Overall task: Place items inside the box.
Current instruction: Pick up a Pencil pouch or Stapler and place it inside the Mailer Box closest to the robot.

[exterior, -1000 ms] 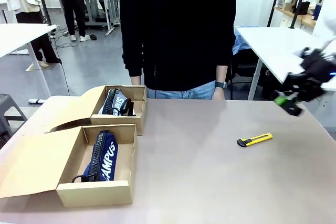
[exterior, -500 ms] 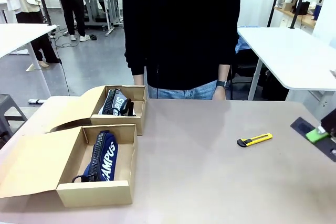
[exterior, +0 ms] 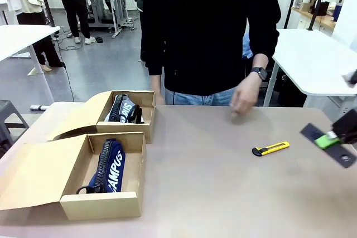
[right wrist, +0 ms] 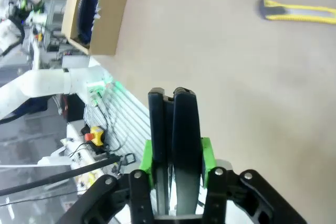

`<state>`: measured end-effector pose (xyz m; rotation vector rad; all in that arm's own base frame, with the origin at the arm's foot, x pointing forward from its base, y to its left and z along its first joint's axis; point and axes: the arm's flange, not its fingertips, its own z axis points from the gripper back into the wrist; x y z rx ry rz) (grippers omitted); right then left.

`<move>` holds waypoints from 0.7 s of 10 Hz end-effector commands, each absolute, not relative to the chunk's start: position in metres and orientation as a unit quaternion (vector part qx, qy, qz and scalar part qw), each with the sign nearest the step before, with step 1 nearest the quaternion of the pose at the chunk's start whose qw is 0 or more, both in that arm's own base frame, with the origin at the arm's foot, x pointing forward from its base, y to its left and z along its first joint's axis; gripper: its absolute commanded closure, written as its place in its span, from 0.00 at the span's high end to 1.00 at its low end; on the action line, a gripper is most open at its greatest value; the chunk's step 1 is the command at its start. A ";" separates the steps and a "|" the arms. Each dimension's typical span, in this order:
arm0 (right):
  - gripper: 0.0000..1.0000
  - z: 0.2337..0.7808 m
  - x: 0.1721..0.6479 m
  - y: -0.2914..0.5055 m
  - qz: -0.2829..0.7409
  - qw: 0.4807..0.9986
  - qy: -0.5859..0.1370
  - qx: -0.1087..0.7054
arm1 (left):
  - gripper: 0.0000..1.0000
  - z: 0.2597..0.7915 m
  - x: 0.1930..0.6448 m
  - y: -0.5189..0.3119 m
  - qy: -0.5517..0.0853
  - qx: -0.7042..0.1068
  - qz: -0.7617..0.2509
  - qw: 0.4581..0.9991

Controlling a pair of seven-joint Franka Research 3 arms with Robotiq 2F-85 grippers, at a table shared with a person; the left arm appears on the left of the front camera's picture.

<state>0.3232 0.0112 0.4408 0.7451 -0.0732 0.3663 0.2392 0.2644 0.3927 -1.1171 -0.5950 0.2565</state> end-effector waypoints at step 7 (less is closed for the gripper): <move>0.41 0.423 0.220 -0.161 -0.078 0.845 -0.266 0.457 | 1.00 0.393 0.240 0.264 -0.292 -0.526 0.113 0.791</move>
